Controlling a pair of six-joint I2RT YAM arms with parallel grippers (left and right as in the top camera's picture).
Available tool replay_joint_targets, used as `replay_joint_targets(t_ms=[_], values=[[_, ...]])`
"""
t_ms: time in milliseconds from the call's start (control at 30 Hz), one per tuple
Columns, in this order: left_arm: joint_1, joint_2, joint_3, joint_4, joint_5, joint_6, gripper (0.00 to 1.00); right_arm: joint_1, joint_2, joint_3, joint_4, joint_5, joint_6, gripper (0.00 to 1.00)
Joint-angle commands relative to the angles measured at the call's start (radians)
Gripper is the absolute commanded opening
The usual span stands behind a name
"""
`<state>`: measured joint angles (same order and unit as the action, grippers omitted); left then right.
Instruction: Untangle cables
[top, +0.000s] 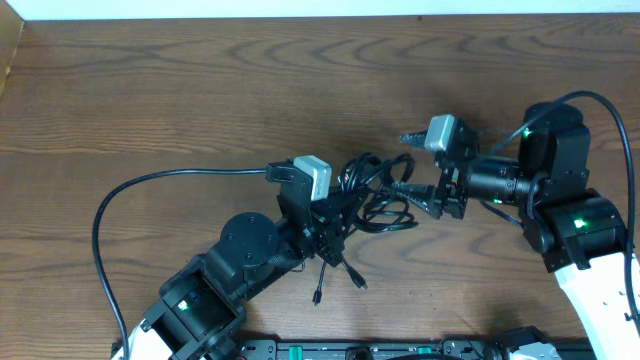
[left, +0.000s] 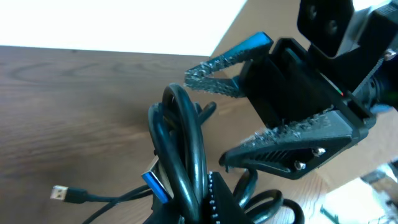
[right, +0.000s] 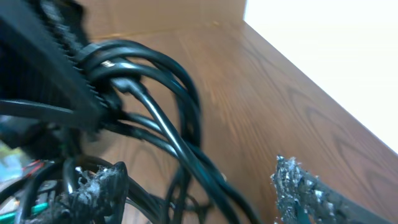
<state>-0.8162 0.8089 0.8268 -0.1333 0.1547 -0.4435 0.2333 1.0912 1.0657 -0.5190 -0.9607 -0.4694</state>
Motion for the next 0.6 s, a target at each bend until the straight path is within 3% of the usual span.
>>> replay_joint_targets(t_ms=[0,233,300,367,433,567], values=[[0.000,-0.016,0.021,0.032,0.068,0.052,0.07,-0.003,-0.001,0.006,-0.002,-0.119,-0.068,0.64],[0.000,-0.016,0.021,0.100,0.082,0.055,0.07,-0.003,-0.001,0.006,-0.016,-0.119,-0.071,0.60],[0.000,-0.016,0.021,0.109,0.093,0.055,0.07,-0.003,-0.001,0.006,-0.016,-0.119,-0.071,0.43],[0.000,-0.016,0.021,0.109,0.092,0.055,0.07,-0.003,-0.001,0.006,-0.016,-0.119,-0.071,0.17],[0.000,-0.016,0.021,0.109,0.092,0.054,0.07,-0.003,-0.001,0.006,-0.016,-0.114,-0.071,0.01],[0.000,-0.016,0.021,0.109,0.071,0.053,0.07,-0.003,-0.001,0.006,-0.024,-0.111,-0.070,0.01]])
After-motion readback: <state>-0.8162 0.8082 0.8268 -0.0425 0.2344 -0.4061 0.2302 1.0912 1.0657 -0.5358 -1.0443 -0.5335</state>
